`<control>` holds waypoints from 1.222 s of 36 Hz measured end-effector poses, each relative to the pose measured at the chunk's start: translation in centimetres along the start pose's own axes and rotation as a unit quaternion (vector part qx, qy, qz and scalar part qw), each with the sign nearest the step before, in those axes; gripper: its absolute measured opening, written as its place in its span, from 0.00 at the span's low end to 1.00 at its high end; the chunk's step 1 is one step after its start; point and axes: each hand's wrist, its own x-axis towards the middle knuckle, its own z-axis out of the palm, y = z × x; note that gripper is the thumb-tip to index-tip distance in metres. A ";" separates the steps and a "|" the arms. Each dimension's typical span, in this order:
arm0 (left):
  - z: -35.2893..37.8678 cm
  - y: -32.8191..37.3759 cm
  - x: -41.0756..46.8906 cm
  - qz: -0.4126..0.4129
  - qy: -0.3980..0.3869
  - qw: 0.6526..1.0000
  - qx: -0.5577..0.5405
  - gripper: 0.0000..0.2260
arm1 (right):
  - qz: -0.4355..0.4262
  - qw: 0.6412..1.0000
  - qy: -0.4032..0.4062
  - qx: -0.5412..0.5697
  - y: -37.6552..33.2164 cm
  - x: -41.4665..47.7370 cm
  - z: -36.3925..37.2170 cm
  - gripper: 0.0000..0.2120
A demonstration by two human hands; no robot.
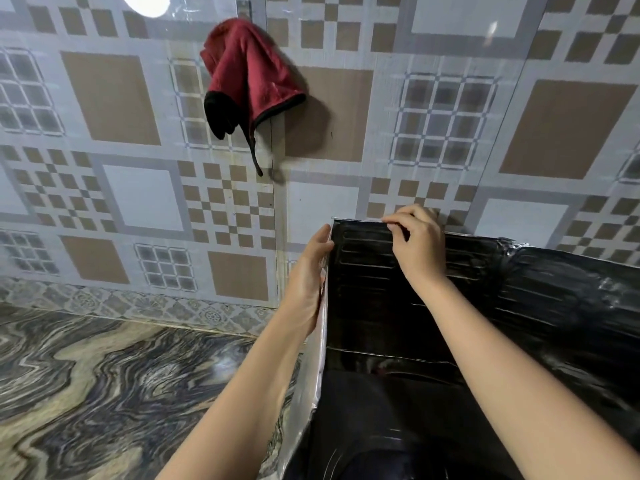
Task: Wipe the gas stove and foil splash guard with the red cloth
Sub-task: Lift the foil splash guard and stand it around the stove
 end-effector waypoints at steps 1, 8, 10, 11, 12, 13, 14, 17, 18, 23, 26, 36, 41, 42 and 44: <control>0.0 -0.1 0.0 0.001 0.000 1.000 -0.004 0.20 | 0.000 1.000 0.005 -0.011 0.0 0.1 0.1 0.06; 0.7 -0.3 -0.9 0.004 0.023 0.999 -0.027 0.19 | 0.011 1.000 -0.001 -0.017 0.0 0.2 0.2 0.07; 0.9 -0.2 -1.3 0.010 0.027 0.999 -0.019 0.19 | 0.011 1.000 -0.004 -0.014 -0.1 0.2 0.1 0.06; 1.0 -0.1 -1.4 0.014 0.031 0.999 -0.010 0.19 | 0.012 1.000 -0.007 -0.014 -0.1 0.1 0.0 0.06; 1.1 0.0 -1.6 0.020 0.036 0.999 0.000 0.19 | 0.013 1.000 -0.010 -0.015 -0.2 0.1 -0.1 0.06; 1.1 0.2 -1.8 0.028 0.041 0.999 0.009 0.19 | 0.014 1.000 -0.012 -0.016 -0.2 0.1 -0.1 0.06; 1.2 0.4 -1.9 0.036 0.044 0.998 0.020 0.19 | 0.014 1.000 -0.014 -0.017 -0.2 0.1 -0.2 0.06; 1.1 0.8 -2.3 0.055 0.051 0.996 0.048 0.20 | 0.018 1.000 -0.020 -0.014 -0.4 0.1 -0.3 0.07; 1.1 0.9 -2.4 0.059 0.052 0.995 0.056 0.19 | 0.021 0.999 -0.023 -0.012 -0.5 0.1 -0.3 0.07; 0.9 1.1 -2.8 0.068 0.057 0.991 0.099 0.18 | 0.039 0.998 -0.038 -0.002 -0.6 0.2 -0.6 0.07; 0.7 1.4 -3.0 0.074 0.051 0.988 0.127 0.17 | 0.045 0.998 -0.049 -0.009 -0.8 0.3 -0.8 0.06; -0.4 3.1 -4.5 0.047 0.066 0.971 0.225 0.16 | 0.068 0.994 -0.078 -0.025 -2.0 0.3 -2.2 0.06; -0.9 4.6 -5.4 0.046 0.050 0.957 0.283 0.16 | 0.083 0.992 -0.093 -0.030 -2.6 0.2 -2.8 0.06; -0.9 4.8 -5.7 0.042 0.048 0.956 0.285 0.16 | 0.087 0.991 -0.096 -0.030 -2.7 0.1 -2.9 0.06; -1.0 5.1 -6.2 0.034 0.042 0.956 0.289 0.17 | 0.090 0.990 -0.102 -0.033 -2.9 0.0 -3.0 0.05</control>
